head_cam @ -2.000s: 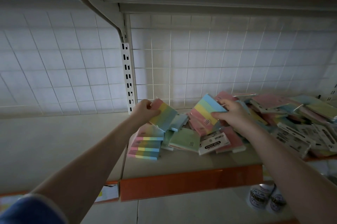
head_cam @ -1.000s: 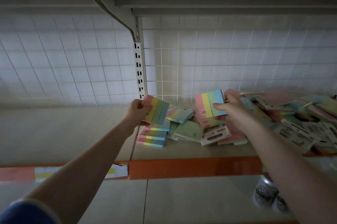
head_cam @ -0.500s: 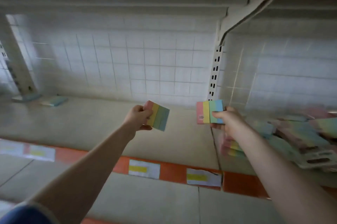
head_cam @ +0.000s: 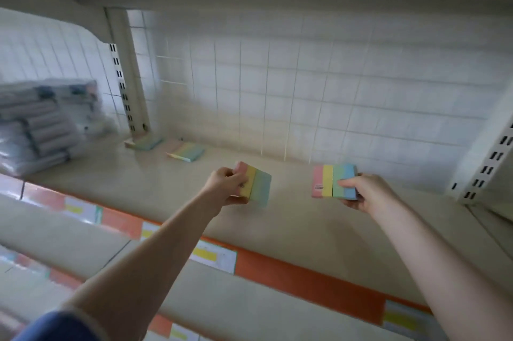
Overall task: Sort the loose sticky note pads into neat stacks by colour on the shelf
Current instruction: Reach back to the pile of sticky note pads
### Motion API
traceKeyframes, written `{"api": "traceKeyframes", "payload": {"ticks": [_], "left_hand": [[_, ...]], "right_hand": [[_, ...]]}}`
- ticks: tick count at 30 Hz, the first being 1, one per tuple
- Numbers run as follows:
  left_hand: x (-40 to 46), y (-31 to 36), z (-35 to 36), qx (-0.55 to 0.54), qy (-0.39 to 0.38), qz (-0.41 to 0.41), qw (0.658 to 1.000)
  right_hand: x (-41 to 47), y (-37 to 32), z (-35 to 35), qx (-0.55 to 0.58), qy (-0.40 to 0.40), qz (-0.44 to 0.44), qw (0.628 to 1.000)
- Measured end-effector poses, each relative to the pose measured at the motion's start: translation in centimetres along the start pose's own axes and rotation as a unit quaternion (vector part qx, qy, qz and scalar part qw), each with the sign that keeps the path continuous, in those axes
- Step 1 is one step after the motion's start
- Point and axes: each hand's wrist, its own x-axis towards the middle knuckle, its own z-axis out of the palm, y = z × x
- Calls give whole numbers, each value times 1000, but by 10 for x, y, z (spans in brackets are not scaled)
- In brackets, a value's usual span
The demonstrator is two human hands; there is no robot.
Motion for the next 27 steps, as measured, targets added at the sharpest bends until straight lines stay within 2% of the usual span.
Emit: {"api": "traceKeyframes", "payload": {"ticks": [15, 27], "left_hand": [[57, 30, -131, -22, 84, 20, 996], [169, 44, -274, 44, 66, 5, 997]], "right_hand": [[44, -29, 142, -25, -74, -6, 997], [68, -35, 300, -35, -3, -4, 999]]}}
